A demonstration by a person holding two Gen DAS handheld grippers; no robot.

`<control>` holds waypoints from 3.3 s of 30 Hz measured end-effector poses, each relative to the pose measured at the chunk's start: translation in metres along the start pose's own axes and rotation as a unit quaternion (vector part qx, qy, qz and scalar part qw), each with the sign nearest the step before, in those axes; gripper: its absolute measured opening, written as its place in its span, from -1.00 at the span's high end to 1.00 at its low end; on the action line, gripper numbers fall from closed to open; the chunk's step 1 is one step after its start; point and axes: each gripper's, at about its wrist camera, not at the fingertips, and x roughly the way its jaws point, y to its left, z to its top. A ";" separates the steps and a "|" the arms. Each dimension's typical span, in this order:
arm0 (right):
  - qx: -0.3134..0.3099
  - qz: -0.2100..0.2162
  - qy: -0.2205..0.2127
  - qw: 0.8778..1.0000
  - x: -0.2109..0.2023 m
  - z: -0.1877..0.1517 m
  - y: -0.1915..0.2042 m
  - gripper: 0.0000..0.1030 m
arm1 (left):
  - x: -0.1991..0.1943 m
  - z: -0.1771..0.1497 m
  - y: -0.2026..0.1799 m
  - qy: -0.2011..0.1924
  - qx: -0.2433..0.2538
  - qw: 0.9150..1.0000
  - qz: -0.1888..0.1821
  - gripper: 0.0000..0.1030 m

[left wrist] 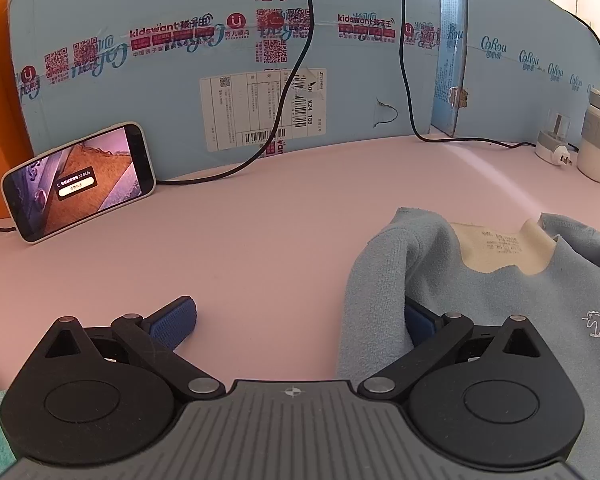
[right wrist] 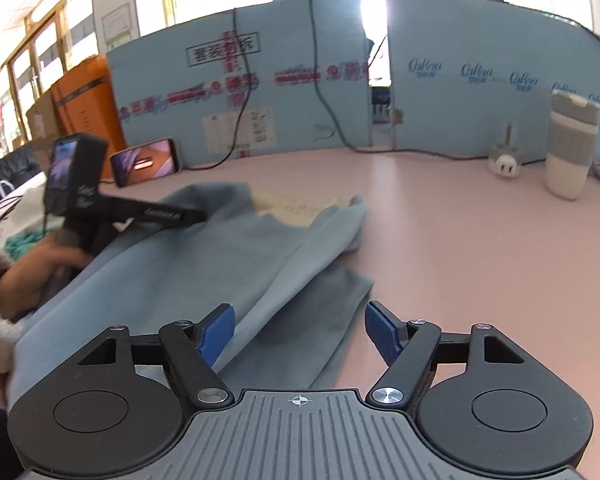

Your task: Fold clothes

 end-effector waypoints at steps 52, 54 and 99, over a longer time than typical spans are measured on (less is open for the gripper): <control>-0.062 -0.440 0.034 0.895 0.068 0.055 -0.203 0.77 | -0.019 -0.009 -0.030 -0.023 0.081 0.992 -0.098 -1.00; -0.048 -0.433 0.025 0.900 0.060 0.055 -0.202 0.76 | -0.018 -0.008 -0.028 -0.019 0.074 0.992 -0.099 -1.00; 0.051 -0.080 0.004 0.995 -0.062 -0.101 -0.003 0.30 | -0.012 -0.009 -0.022 -0.002 0.050 0.992 -0.113 -1.00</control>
